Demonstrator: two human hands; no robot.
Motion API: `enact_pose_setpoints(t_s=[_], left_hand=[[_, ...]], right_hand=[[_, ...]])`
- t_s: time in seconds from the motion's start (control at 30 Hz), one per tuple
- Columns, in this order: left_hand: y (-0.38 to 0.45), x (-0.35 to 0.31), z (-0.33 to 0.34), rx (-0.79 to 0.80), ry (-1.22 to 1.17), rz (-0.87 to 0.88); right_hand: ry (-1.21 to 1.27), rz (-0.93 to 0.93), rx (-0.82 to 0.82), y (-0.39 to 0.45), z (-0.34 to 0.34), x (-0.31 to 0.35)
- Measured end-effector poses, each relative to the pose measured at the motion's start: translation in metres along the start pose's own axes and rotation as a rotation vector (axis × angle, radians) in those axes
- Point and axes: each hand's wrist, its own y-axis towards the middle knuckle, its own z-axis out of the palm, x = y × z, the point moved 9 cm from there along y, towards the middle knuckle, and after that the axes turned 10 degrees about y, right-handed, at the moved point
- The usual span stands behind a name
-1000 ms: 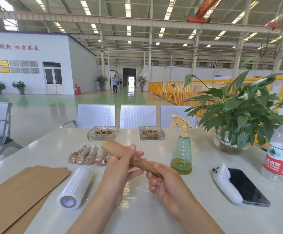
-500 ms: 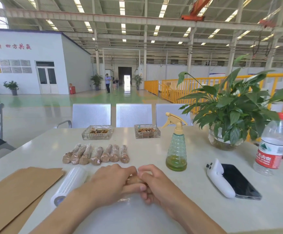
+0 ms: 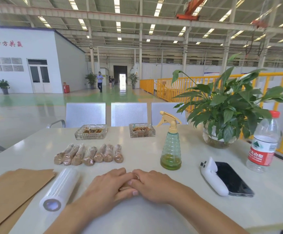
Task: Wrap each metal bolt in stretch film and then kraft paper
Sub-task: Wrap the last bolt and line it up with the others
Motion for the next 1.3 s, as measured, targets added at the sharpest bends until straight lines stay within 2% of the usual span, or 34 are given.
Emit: enact_pose_setpoints(t_s=[0.1, 0.17, 0.23, 0.37, 0.6, 0.8, 1.0, 1.3], left_hand=[[-0.001, -0.009, 0.001, -0.043, 0.004, 0.061], [-0.001, -0.011, 0.0, -0.06, 0.0, 0.066], [-0.001, -0.01, 0.001, -0.067, 0.003, 0.056], [-0.002, -0.007, 0.004, -0.076, -0.042, 0.029], [0.003, -0.004, -0.003, -0.086, -0.138, 0.032], [0.005, 0.003, 0.001, -0.085, -0.027, 0.063], [0.003, 0.006, 0.002, -0.116, -0.062, 0.044], [0.004, 0.007, 0.003, -0.19, 0.014, -0.012]], right_hand=[[-0.128, -0.003, 0.075, -0.002, -0.005, 0.0], [0.061, 0.052, 0.103, -0.006, -0.025, -0.007], [0.171, 0.117, 0.022, -0.009, -0.054, -0.021], [-0.231, 0.294, -0.074, -0.013, -0.07, -0.053], [-0.205, 0.453, -0.061, -0.016, -0.058, -0.076], [0.017, 0.504, -0.09, -0.018, -0.057, -0.092], [0.135, 0.606, -0.117, -0.024, -0.049, -0.101], [0.495, 0.607, -0.198, -0.025, -0.051, -0.11]])
